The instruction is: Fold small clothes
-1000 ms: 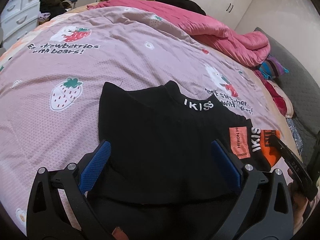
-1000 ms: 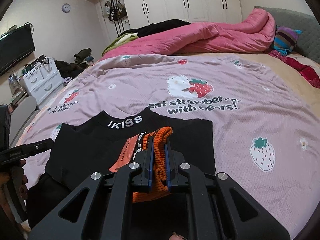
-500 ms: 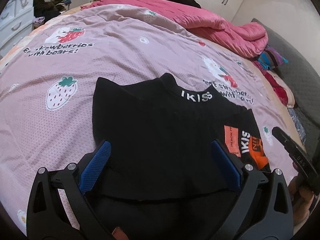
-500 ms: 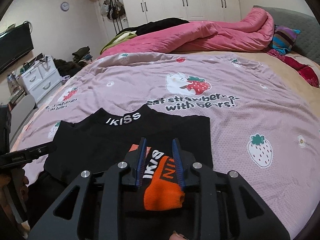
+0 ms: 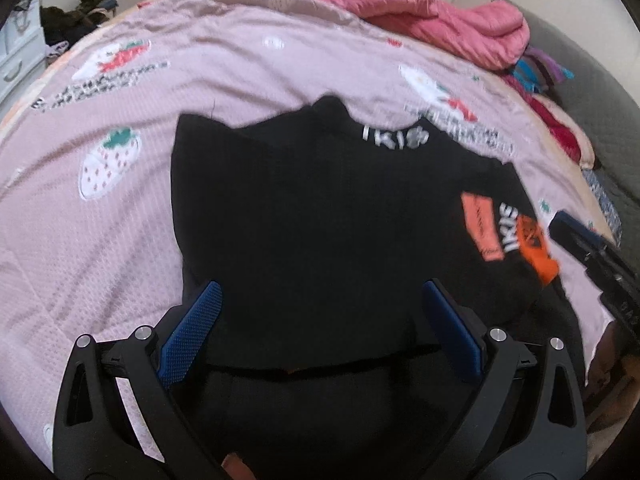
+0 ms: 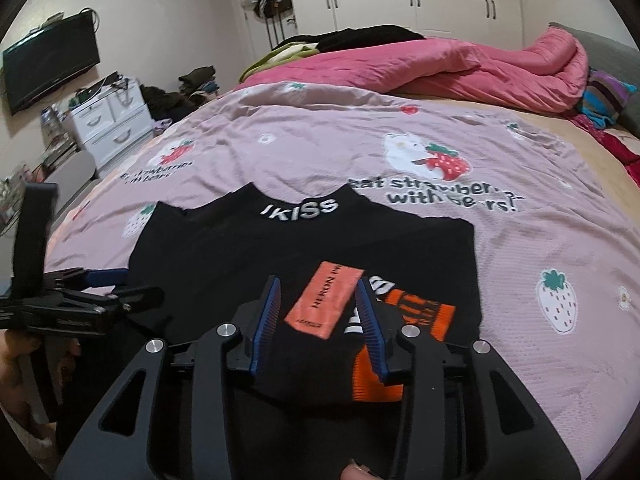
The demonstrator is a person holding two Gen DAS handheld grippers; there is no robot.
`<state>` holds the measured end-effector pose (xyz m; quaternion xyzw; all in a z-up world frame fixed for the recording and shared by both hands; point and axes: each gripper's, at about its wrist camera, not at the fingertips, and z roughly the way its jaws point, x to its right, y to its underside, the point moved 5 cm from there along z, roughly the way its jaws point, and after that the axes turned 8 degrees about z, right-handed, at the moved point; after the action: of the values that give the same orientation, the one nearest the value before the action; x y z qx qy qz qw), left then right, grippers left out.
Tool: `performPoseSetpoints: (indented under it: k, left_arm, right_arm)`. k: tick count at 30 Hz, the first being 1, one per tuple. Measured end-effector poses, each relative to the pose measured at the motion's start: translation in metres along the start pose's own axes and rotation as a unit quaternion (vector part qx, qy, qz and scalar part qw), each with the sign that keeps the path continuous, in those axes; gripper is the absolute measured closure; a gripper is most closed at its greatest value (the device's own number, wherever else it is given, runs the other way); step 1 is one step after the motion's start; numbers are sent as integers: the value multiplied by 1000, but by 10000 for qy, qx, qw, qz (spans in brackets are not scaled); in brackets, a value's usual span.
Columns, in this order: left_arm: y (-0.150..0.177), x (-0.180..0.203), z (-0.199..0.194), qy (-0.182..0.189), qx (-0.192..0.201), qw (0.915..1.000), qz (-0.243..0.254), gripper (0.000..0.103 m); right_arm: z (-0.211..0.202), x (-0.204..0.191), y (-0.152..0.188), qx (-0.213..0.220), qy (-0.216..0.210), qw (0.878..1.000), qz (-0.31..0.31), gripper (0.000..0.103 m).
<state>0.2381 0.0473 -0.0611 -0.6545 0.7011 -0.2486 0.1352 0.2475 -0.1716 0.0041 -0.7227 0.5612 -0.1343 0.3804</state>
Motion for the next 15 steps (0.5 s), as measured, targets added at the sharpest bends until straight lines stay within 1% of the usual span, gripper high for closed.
performPoseSetpoints:
  k: [2, 3, 5, 7, 8, 11, 14, 15]
  left_arm:
    - [5, -1, 5, -21, -106, 9999, 42, 10]
    - [7, -1, 7, -37, -146, 9998, 99, 10]
    - [9, -1, 8, -73, -164, 9996, 203, 10]
    - [11, 0, 7, -97, -165, 9994, 282, 10]
    - [12, 0, 7, -100, -169, 9994, 302, 10]
    - [12, 0, 7, -89, -178, 9994, 287, 10]
    - [11, -1, 7, -81, -194, 9995, 253, 10]
    - [10, 0, 7, -83, -197, 9995, 248, 10]
  right_arm:
    - [1, -6, 3, -45, -62, 9999, -71, 58]
    - [2, -8, 3, -62, -73, 9999, -105, 58]
    - [3, -12, 6, -103, -110, 9997, -176, 58]
    - [4, -16, 8, -147, -146, 9996, -211, 54]
    - [5, -17, 9, -177, -159, 9995, -230, 51]
    - [12, -22, 14, -316, -134, 9990, -299, 50]
    - [25, -18, 23, -632, -11, 9976, -293, 47]
    - [31, -13, 27, -775, 108, 9966, -269, 46]
